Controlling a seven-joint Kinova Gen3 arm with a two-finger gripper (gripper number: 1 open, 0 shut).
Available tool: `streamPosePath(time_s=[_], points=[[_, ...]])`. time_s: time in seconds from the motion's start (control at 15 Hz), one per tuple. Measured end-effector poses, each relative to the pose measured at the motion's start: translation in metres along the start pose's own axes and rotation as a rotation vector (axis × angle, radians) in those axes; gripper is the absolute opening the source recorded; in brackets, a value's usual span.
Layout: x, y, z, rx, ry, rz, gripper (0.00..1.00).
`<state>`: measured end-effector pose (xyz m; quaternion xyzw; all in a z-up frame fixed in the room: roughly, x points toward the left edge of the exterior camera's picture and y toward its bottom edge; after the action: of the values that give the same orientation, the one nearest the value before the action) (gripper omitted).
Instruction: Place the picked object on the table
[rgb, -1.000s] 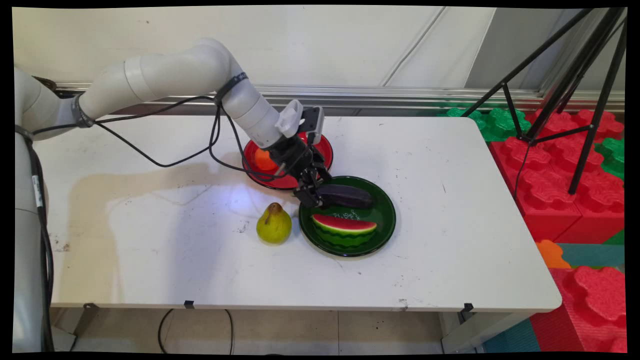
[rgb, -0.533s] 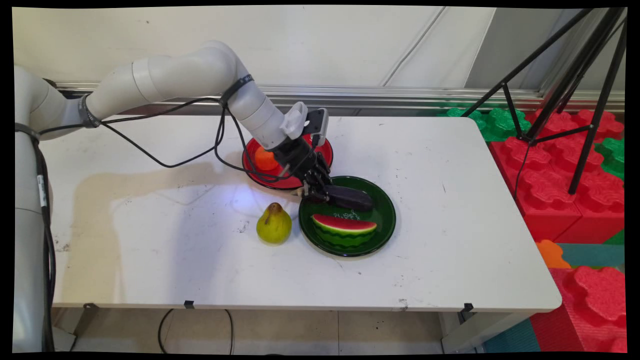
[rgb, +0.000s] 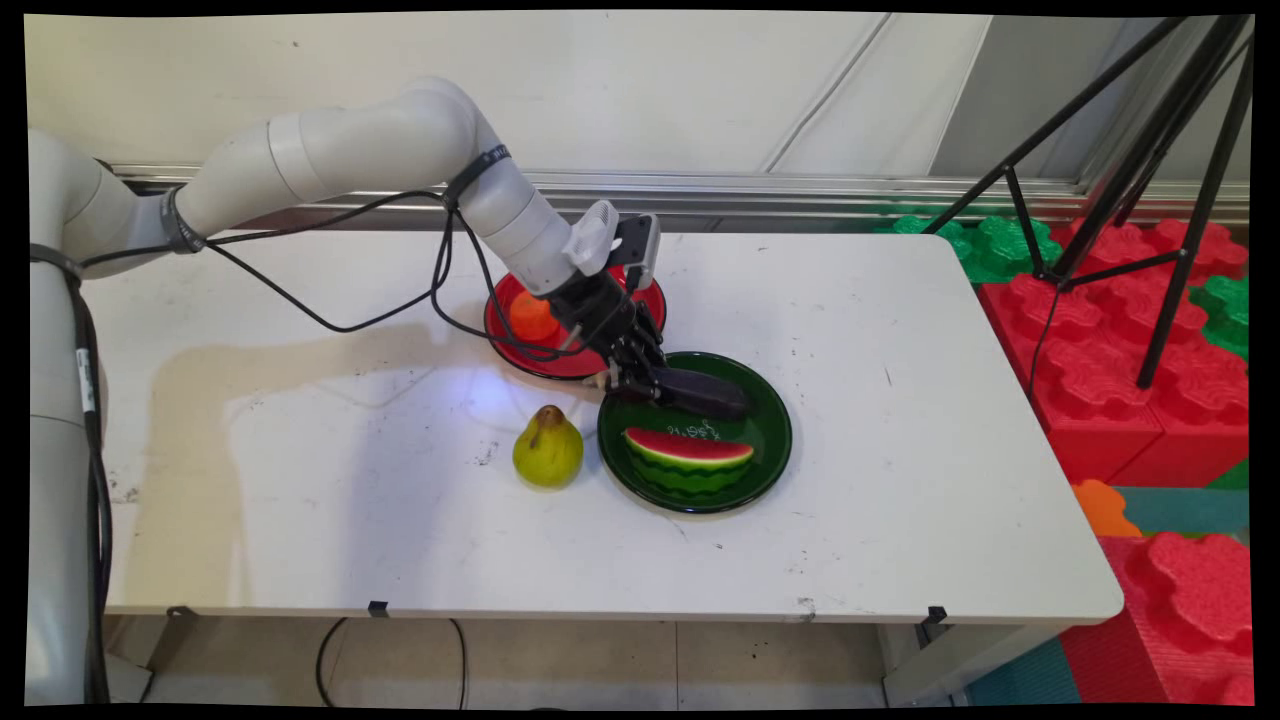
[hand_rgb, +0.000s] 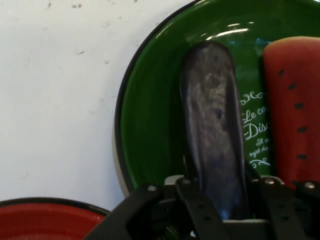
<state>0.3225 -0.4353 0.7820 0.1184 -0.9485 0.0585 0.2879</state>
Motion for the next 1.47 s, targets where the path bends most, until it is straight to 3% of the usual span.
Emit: streamPosePath(time_s=[0.6,1.47], points=[[0.001,0.008,-0.04,0.045,0.041,-0.012,0.0],[-0.036,0.04,-0.132,0.063,0.086,-0.05,0.0]])
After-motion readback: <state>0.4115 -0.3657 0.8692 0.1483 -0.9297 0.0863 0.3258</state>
